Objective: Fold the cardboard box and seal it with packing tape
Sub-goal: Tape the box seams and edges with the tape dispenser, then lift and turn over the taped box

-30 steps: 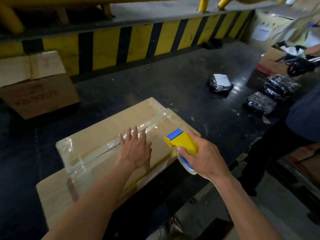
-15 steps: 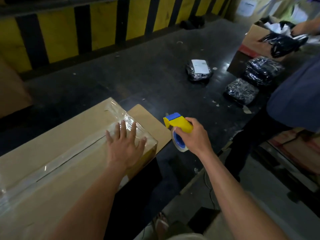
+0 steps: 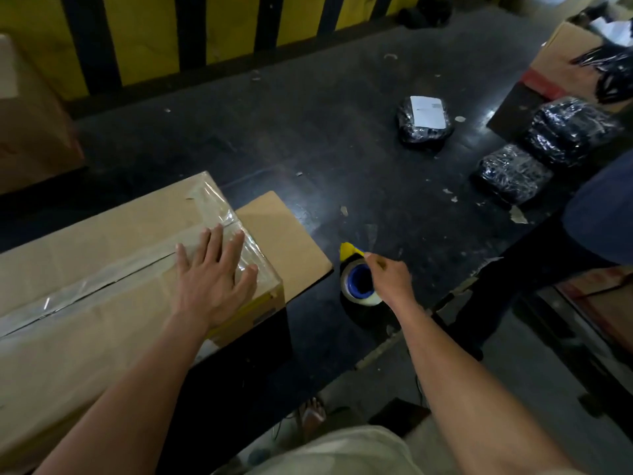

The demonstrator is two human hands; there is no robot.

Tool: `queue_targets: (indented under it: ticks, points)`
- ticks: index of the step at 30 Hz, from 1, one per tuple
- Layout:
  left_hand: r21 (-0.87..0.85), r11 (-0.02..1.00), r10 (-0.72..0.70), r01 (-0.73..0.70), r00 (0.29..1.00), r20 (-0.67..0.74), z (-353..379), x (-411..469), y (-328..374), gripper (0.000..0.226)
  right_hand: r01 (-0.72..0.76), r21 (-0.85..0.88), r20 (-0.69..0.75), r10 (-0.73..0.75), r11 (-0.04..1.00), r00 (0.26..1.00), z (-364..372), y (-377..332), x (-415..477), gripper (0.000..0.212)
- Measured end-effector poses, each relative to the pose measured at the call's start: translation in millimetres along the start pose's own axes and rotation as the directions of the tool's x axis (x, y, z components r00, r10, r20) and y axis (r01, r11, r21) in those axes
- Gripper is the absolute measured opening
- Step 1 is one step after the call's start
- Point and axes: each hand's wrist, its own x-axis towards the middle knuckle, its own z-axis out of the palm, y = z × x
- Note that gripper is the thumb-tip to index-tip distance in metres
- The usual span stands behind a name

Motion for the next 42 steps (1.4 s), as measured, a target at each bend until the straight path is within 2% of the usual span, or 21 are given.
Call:
queue_targets:
  ticks: [1,3,6,8,13,20,22,24,27,30,32,34,35,37,39,40,42]
  points:
    - [0.008,1.0,-0.001,0.001,1.0,-0.001,0.7,-0.4,-0.8,0.072,0.029,-0.138,-0.026,-0.033,0.99,0.999,-2.6,-0.1,1.8,0.049]
    - [0.019,1.0,-0.004,0.004,1.0,0.004,0.9,-0.4,-2.2,0.072,0.09,-0.297,-0.012,-0.098,0.951,0.995,-6.5,-0.9,1.8,0.06]
    - [0.02,1.0,-0.003,0.003,1.0,0.002,-0.2,-0.2,-1.5,0.073,0.099,-0.375,0.125,-0.056,0.922,0.991,-2.6,2.2,-11.2,0.116]
    - [0.022,1.0,-0.002,0.002,1.0,-0.003,-0.8,-0.7,-1.0,0.074,0.133,-0.39,0.176,-0.068,0.911,0.982,3.8,9.5,-18.2,0.132]
    - [0.018,1.0,0.005,-0.005,1.0,0.001,-2.4,-0.9,-0.5,0.074,0.153,-0.345,0.108,-0.123,0.926,0.987,8.6,10.8,-9.0,0.125]
    - [0.016,1.0,-0.001,0.001,1.0,-0.022,-5.3,-2.6,0.2,0.075,0.188,-0.343,0.211,-0.12,0.92,0.97,-7.4,-4.7,-4.8,0.132]
    - [-0.031,0.999,-0.014,0.013,0.999,-0.034,-5.7,-3.6,-0.7,0.08,0.264,-0.352,0.183,-0.21,0.898,0.96,-7.8,-20.3,-11.4,0.118]
    - [-0.12,0.992,-0.043,0.035,0.997,-0.062,-10.3,-8.1,-3.3,0.079,0.369,-0.337,0.136,-0.342,0.866,0.93,-2.8,-48.6,-21.2,0.091]
    - [-0.276,0.956,-0.15,0.094,0.971,-0.187,-19.9,-23.2,-22.4,0.058,0.49,-0.242,0.089,-0.484,0.837,0.87,19.3,-108.6,-46.7,0.068]
    - [-0.351,0.92,-0.287,0.175,0.911,-0.297,-35.1,-47.7,-62.6,0.042,0.552,-0.138,0.169,-0.53,0.822,0.831,55.3,-161.8,-71.9,0.071]
    - [-0.32,0.909,-0.377,0.267,0.855,-0.358,-46.3,-70.0,-98.6,0.042,0.555,-0.083,0.264,-0.519,0.827,0.813,74.7,-189.1,-85.2,0.075]
    - [-0.273,0.869,-0.492,0.412,0.774,-0.399,-55.7,-96.3,-135.9,0.044,0.55,-0.07,0.322,-0.503,0.832,0.802,90.4,-207.4,-89.9,0.072]
    - [-0.261,0.818,-0.575,0.512,0.721,-0.387,-59.2,-109.2,-153.7,0.047,0.54,-0.071,0.336,-0.49,0.839,0.804,97.7,-212.1,-88.6,0.072]
    - [-0.256,0.675,-0.734,0.692,0.592,-0.334,-66.7,-132.2,-183.3,0.062,0.498,-0.099,0.343,-0.44,0.862,0.83,110.5,-218.2,-83.3,0.078]
    - [-0.326,0.505,-0.863,0.799,0.461,-0.207,-67.8,-149.0,-207.3,0.076,0.436,-0.133,0.323,-0.377,0.89,0.868,120.0,-220.8,-74.8,0.081]
    - [-0.41,0.418,-0.903,0.811,0.419,-0.091,-68.7,-153.8,-215.2,0.082,0.407,-0.132,0.321,-0.35,0.904,0.88,123.1,-222.8,-70.8,0.082]
    - [-0.622,0.248,-0.903,0.743,0.409,0.128,-70.0,-158.0,-224.4,0.078,0.379,-0.122,0.326,-0.323,0.917,0.888,126.4,-228.2,-66.2,0.084]
